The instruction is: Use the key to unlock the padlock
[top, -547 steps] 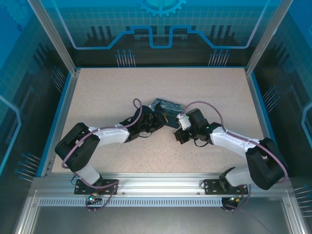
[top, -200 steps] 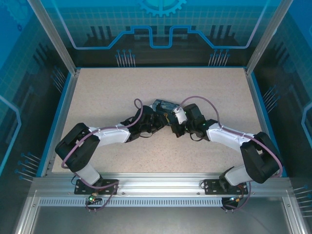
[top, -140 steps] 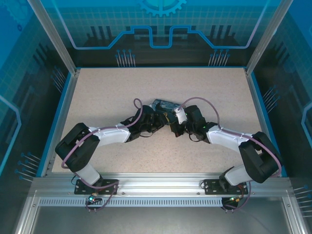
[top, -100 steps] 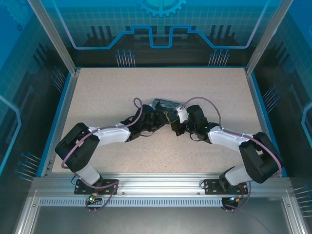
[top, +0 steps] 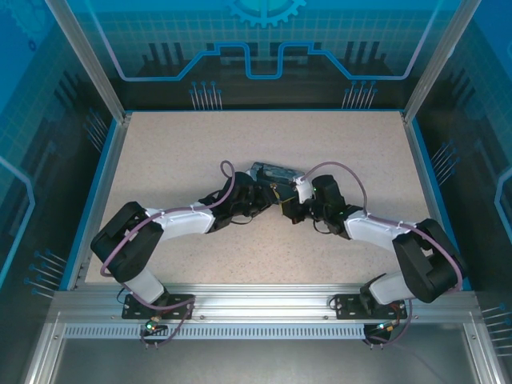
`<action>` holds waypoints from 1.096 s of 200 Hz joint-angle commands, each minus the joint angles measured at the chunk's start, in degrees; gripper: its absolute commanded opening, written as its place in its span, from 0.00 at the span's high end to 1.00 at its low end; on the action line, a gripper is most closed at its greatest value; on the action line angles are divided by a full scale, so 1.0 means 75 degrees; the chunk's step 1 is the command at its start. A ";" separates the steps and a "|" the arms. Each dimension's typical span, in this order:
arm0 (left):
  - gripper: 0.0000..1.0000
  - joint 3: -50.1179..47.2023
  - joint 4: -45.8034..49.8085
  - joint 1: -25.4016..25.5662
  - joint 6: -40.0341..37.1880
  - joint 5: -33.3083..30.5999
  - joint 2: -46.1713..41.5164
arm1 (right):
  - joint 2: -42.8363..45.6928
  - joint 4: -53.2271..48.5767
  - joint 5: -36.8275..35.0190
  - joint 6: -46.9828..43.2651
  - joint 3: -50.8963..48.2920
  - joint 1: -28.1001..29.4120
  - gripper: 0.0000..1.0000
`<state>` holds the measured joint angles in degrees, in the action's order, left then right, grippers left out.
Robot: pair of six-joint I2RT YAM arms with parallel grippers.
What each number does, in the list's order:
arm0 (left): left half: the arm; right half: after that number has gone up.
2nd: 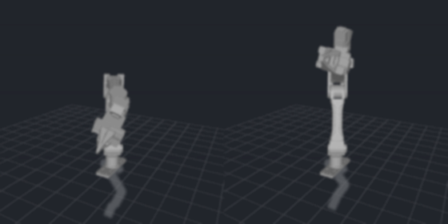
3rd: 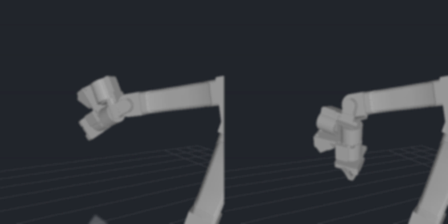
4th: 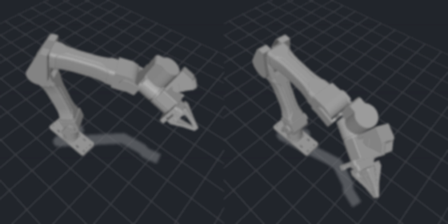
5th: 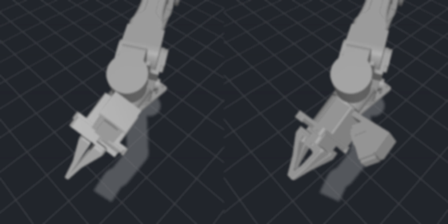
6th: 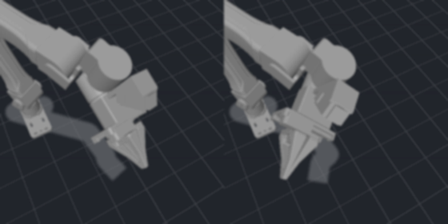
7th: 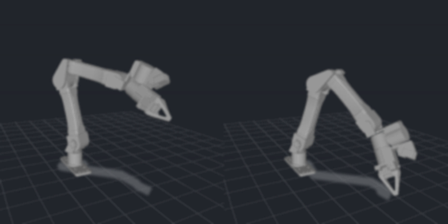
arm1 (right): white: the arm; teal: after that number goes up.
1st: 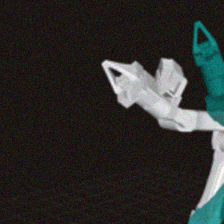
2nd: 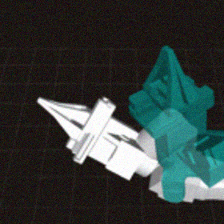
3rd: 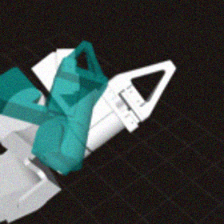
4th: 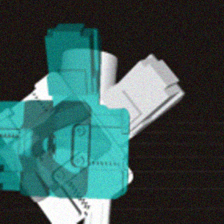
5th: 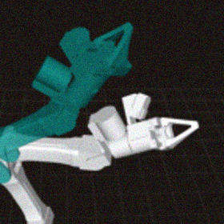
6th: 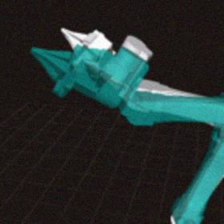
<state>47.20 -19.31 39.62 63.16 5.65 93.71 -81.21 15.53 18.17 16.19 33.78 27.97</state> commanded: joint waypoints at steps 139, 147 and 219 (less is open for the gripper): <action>0.95 0.0175 0.0315 -0.0978 0.0143 0.1073 -0.0460 | 0.3702 -0.1339 -0.5480 -0.2883 -0.1025 0.1939 0.41; 0.95 0.0199 0.0364 -0.1080 0.0145 0.1217 -0.0482 | 0.3674 -0.1199 -0.5865 -0.3149 -0.1051 0.2179 0.38; 0.97 0.0170 0.0593 -0.1729 0.0256 0.1823 -0.0728 | 0.1739 0.0327 -0.7443 -0.5110 -0.0548 0.3673 0.31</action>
<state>47.11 -14.81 27.86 64.60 16.03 91.64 -64.73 11.29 -32.75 -16.23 26.98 53.91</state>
